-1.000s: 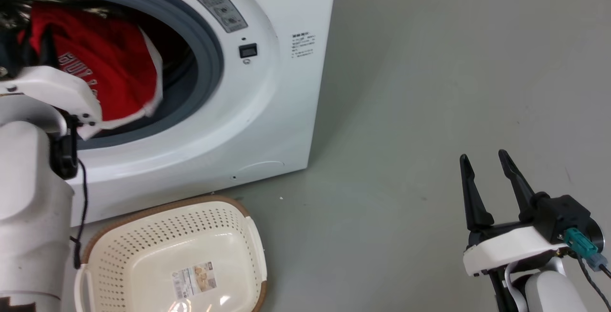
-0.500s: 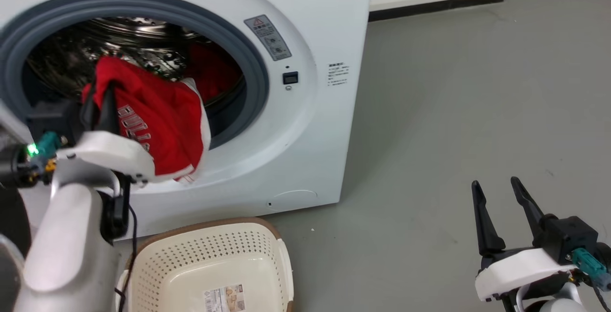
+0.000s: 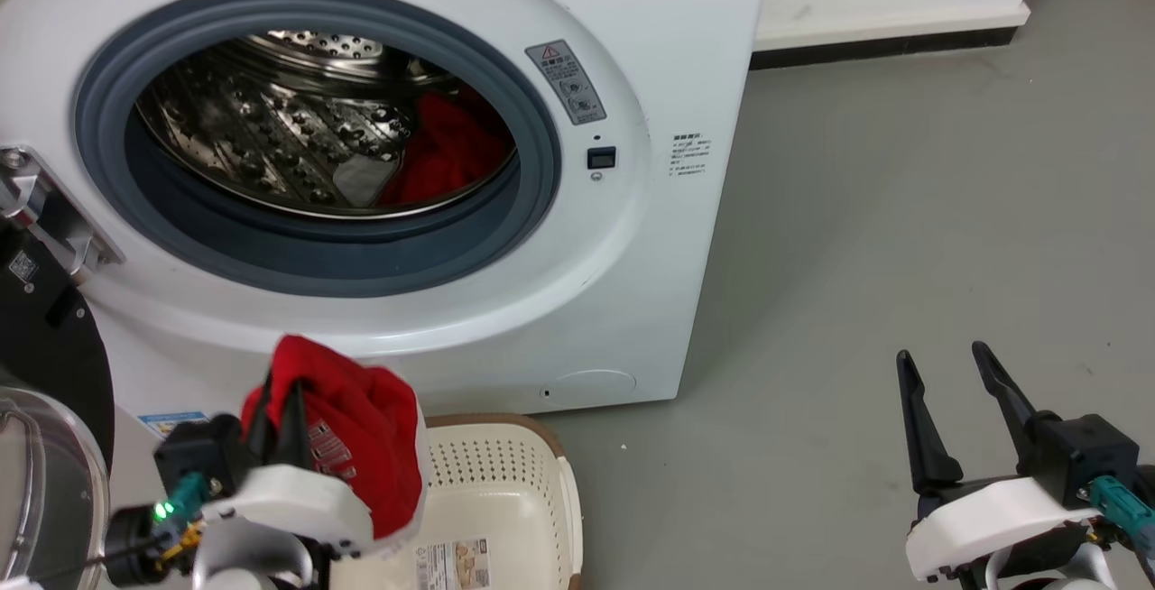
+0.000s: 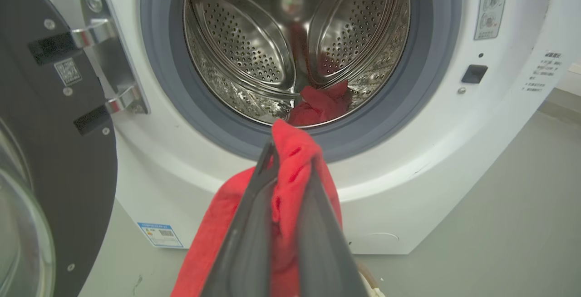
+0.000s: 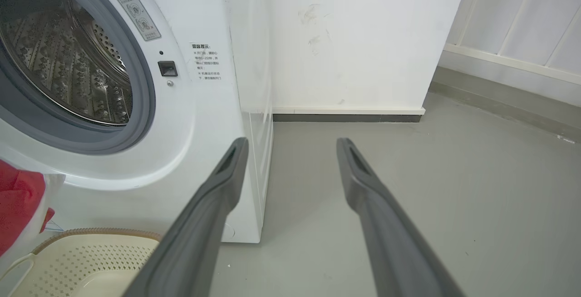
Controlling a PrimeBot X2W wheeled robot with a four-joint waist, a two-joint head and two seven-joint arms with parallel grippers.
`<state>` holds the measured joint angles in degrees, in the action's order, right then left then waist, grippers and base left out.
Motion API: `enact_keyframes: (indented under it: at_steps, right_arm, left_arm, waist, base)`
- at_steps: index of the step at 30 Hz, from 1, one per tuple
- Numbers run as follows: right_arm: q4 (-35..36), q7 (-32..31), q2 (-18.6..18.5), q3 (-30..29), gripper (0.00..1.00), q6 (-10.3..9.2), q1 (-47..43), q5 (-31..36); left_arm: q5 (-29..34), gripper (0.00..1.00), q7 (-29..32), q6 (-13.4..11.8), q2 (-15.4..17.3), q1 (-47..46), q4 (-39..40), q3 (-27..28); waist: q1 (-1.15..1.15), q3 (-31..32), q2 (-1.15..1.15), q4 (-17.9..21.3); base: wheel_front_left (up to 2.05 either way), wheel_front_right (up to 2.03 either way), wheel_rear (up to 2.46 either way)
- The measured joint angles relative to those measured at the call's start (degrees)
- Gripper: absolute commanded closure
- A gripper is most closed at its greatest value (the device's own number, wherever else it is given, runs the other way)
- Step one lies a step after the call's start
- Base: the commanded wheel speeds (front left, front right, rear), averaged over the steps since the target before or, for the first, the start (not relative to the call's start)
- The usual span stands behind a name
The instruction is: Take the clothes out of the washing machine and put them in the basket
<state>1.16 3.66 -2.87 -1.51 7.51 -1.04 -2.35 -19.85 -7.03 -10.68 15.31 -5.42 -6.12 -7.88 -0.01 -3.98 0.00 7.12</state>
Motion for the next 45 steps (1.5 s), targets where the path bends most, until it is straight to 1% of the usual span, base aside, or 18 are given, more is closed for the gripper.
enact_keyframes:
  at_steps: [2,5,11,19,24,31,39,44,45]
  right_arm:
    - [0.6,-0.2,0.0,-0.1,0.00,0.00,0.0,0.0]
    - [1.0,-0.3,0.0,-0.1,0.00,0.00,0.2,-0.2]
    - [2.2,-0.1,0.0,0.1,0.00,0.00,1.9,-0.5]
    - [1.3,1.5,0.0,1.2,0.00,0.00,6.2,-1.8]
    - [0.0,3.0,0.0,1.2,0.00,0.00,8.3,-2.3]
    - [-1.2,4.5,0.0,1.5,0.00,0.00,10.6,-2.9]
    - [-2.8,6.2,0.0,2.8,0.00,0.00,13.0,-3.7]
    - [-3.8,6.7,0.0,2.9,0.00,0.00,13.8,-3.8]
    - [-4.0,6.9,0.0,2.9,0.00,0.00,14.0,-3.8]
  left_arm:
    - [-0.7,1.00,-0.2,-0.3,-1.5,1.9,-0.1,-0.5]
    - [-1.3,1.00,-1.0,-0.3,-2.4,3.0,-2.7,-1.0]
    - [-2.2,1.00,-3.6,1.1,-4.5,1.5,-10.0,-2.0]
    - [-3.0,1.00,-5.8,3.2,-4.8,-6.8,-24.1,-1.9]
    - [-3.5,1.00,-6.8,5.5,-4.8,-13.0,-33.8,-1.7]
    - [-3.0,1.00,-7.4,7.7,-4.7,-22.3,-46.9,-2.5]
    - [-2.7,1.00,-7.4,9.2,-5.2,-27.8,-59.2,-3.3]
    - [-3.4,1.00,-6.9,10.0,-6.2,-29.2,-63.9,-3.4]
    - [-3.7,0.84,-6.9,10.2,-6.4,-29.4,-64.4,-3.4]
  waist:
    - [0.00,-0.9,0.00,-0.2]
    - [0.01,-2.4,0.00,-0.4]
    - [0.01,-7.0,0.00,-0.4]
    - [0.02,-15.1,0.00,1.4]
    - [0.02,-19.9,0.00,3.0]
    - [0.02,-25.9,0.00,4.8]
    - [0.02,-30.4,0.00,7.0]
    - [0.02,-31.3,0.00,7.6]
    - [0.02,-31.3,0.00,7.6]
  base:
    - [0.00,0.00,0.00]
    - [0.00,0.00,0.00]
    - [0.00,0.00,0.00]
    - [0.00,0.00,0.00]
    - [0.00,0.00,0.00]
    - [0.00,0.00,0.00]
    - [0.00,0.00,0.00]
    - [0.00,0.00,0.00]
    - [0.00,0.00,0.00]
